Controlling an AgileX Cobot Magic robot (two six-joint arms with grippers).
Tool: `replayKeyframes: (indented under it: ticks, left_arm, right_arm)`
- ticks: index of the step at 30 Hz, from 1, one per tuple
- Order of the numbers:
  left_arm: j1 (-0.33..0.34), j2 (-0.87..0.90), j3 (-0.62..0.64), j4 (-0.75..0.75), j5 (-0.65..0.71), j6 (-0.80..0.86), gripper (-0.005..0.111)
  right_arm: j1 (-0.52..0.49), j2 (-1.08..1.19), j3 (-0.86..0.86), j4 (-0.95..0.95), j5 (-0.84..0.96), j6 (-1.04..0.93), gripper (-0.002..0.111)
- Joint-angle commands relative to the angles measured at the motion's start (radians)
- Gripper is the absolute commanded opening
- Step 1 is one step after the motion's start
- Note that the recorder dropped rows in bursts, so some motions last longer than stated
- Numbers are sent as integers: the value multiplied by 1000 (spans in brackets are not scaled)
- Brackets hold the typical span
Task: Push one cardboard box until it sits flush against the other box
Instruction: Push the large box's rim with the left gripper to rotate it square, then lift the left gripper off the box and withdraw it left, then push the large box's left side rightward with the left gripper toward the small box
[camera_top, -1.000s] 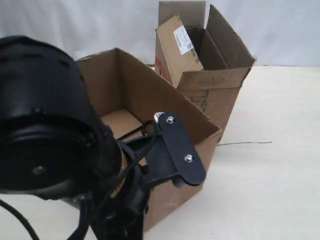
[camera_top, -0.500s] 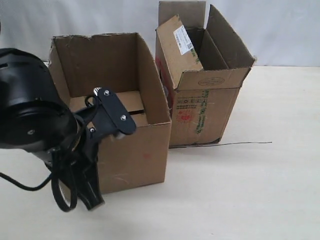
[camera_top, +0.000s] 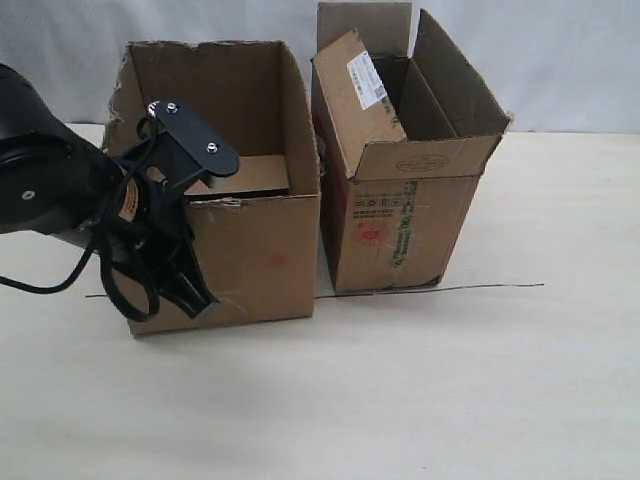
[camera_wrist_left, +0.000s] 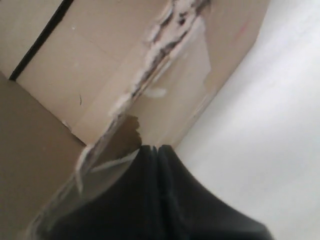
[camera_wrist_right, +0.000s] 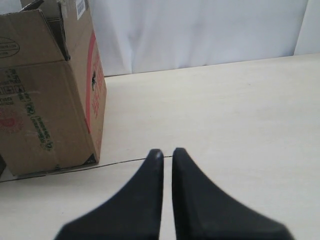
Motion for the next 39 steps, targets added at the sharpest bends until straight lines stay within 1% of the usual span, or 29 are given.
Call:
replayKeyframes:
  ticks: [1, 4, 7, 10, 12, 15, 16, 19, 21, 22, 24, 25, 26, 28, 29, 30, 32, 34, 35, 37, 38, 39]
  left_arm:
    - [41, 24, 0, 2, -68, 1, 0]
    - [51, 39, 0, 4, -133, 1, 0]
    - [51, 61, 0, 4, -168, 1, 0]
    - [51, 75, 0, 4, -162, 1, 0]
    - [49, 57, -7, -8, -94, -8, 0]
    - [42, -43, -43, -120, 62, 32, 0]
    - [43, -107, -60, -167, 88, 65, 0]
    - [43, -265, -92, -275, 90, 164, 0]
    - [53, -360, -103, -243, 77, 142, 0]
    - [76, -409, -103, -177, 67, 93, 0]
    - [153, -440, -103, -51, 68, -13, 0]
    - [226, -443, -101, 26, 81, -62, 0]
    - [284, -428, -99, 46, 91, -68, 0]
    - [444, -371, -99, 41, 83, -68, 0]
    - [509, -343, -99, 7, 64, -51, 0]
    - [590, -305, -99, -56, 30, -25, 0]
    - [745, -224, -99, -245, -30, 84, 0]
    - [882, -122, -101, -586, -29, 336, 0]
    - [930, -77, -101, -747, 12, 460, 0]
    - [1024, 47, -101, -1106, 137, 748, 0]
    - [1046, 93, -101, -1229, 183, 849, 0]
    - [1062, 146, -101, -1311, 218, 908, 0]
  right_arm:
    - [2, -4, 3, 2, -2, -1, 5]
    - [2, -4, 3, 2, -2, -1, 5]
    - [2, -4, 3, 2, -2, -1, 5]
    - [2, -4, 3, 2, -2, -1, 5]
    - [2, -4, 3, 2, -2, -1, 5]
    - [2, -4, 3, 2, -2, -1, 5]
    - [2, -4, 3, 2, -2, -1, 5]
    - [2, -4, 3, 2, -2, -1, 5]
    - [2, -4, 3, 2, -2, -1, 5]
    - [2, -4, 3, 2, -2, -1, 5]
    - [2, -4, 3, 2, -2, -1, 5]
    - [2, -4, 3, 2, -2, -1, 5]
    - [2, -4, 3, 2, -2, -1, 5]
    - [2, -4, 3, 2, -2, -1, 5]
    - [2, -4, 3, 2, -2, -1, 5]
    - [2, -4, 3, 2, -2, -1, 5]
    - [2, -4, 3, 2, -2, -1, 5]
    - [2, -4, 3, 2, -2, -1, 5]
    - [2, -4, 3, 2, -2, -1, 5]
    - [2, -4, 3, 2, -2, -1, 5]
    - [2, -4, 3, 2, -2, -1, 5]
    - [2, -4, 3, 2, -2, -1, 5]
